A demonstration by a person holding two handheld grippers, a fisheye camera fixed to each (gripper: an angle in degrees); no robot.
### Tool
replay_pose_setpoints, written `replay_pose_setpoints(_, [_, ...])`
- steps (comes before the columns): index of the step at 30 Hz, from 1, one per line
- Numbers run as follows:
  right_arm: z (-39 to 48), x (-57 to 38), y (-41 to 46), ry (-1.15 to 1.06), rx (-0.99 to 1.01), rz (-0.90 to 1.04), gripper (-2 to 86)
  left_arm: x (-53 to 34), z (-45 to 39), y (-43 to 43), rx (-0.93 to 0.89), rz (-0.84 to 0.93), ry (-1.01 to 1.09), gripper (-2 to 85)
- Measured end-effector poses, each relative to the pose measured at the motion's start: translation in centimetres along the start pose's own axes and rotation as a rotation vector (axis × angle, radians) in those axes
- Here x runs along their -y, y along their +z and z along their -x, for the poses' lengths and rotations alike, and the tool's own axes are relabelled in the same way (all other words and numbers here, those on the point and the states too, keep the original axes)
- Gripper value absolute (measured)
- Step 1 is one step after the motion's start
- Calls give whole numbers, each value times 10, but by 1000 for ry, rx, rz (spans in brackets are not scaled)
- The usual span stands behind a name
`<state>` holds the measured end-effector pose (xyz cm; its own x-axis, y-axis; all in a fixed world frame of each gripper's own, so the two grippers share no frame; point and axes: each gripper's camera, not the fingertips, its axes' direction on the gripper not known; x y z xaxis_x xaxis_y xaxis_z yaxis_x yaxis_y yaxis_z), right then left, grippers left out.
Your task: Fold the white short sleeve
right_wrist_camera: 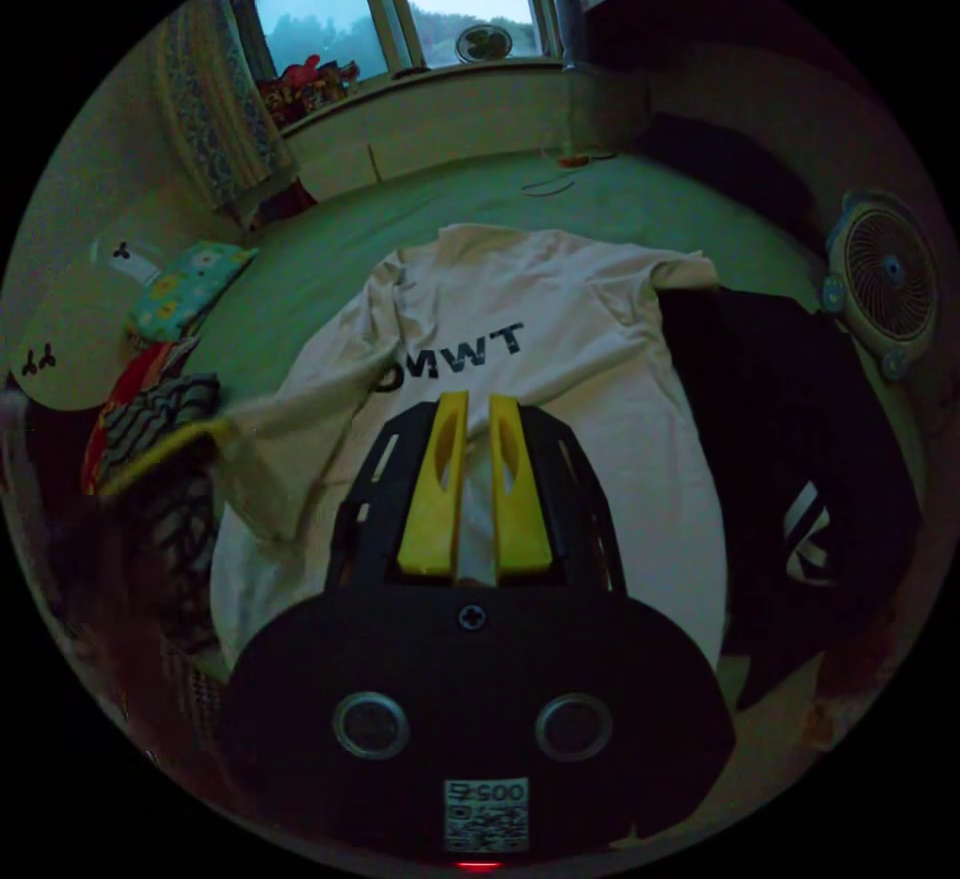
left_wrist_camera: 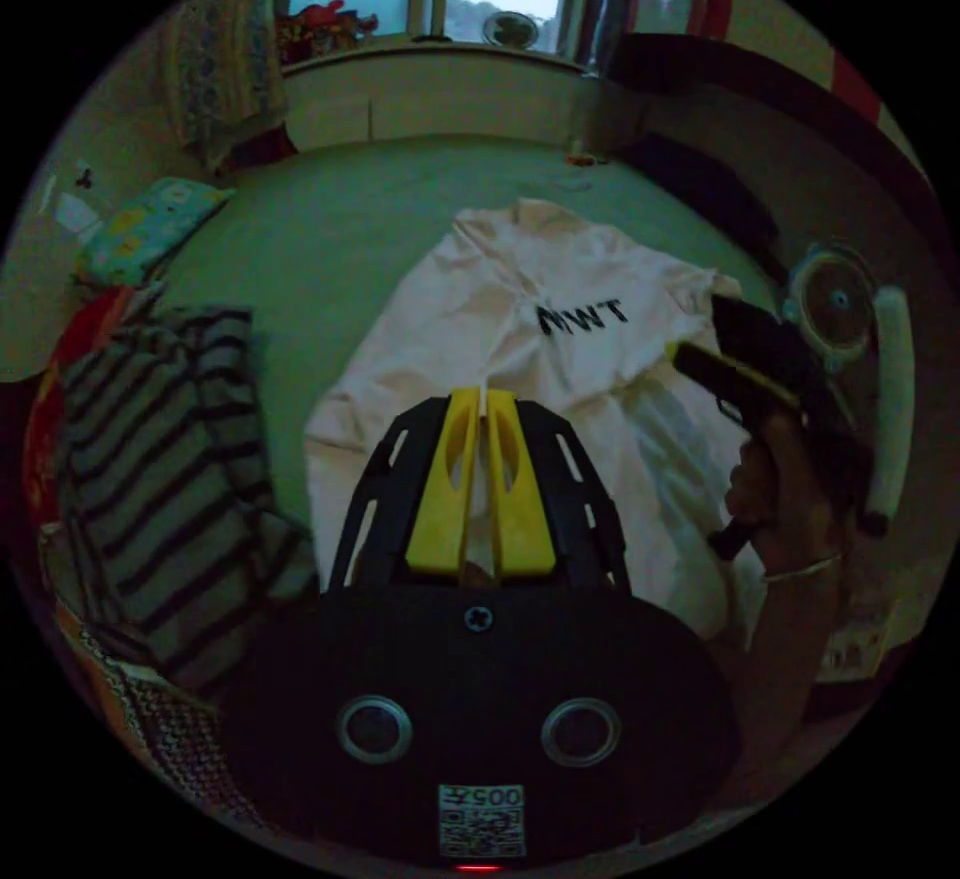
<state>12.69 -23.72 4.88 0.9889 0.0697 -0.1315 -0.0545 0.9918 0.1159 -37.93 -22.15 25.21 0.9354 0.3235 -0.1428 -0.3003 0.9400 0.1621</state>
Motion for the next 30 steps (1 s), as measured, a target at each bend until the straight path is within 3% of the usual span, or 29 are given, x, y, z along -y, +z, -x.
replay_pose_setpoints(4, [3, -11, -3, -9, 1, 13, 23, 58, 91, -21, 298, 0, -124, 11])
replay_pose_setpoints(7, [4, -18, -7, 11, 22, 18, 24, 84, 156, -27, 414, -14, -213, 13])
replay_pose_setpoints(10, [10, -26, -10, 7, 40, 24, 25, 92, 197, -27, 318, 19, -295, 21])
replay_pose_setpoints(17, [32, -50, -25, -56, 33, 28, 23, 52, 202, -34, 262, 3, -308, 47])
replay_pose_setpoints(25, [70, -92, -40, -352, -7, 61, 39, -104, 152, -82, 17, 95, -103, 58])
replay_pose_setpoints(30, [70, -115, -75, -328, 66, 147, 50, -188, 128, -92, -21, 198, -48, 71])
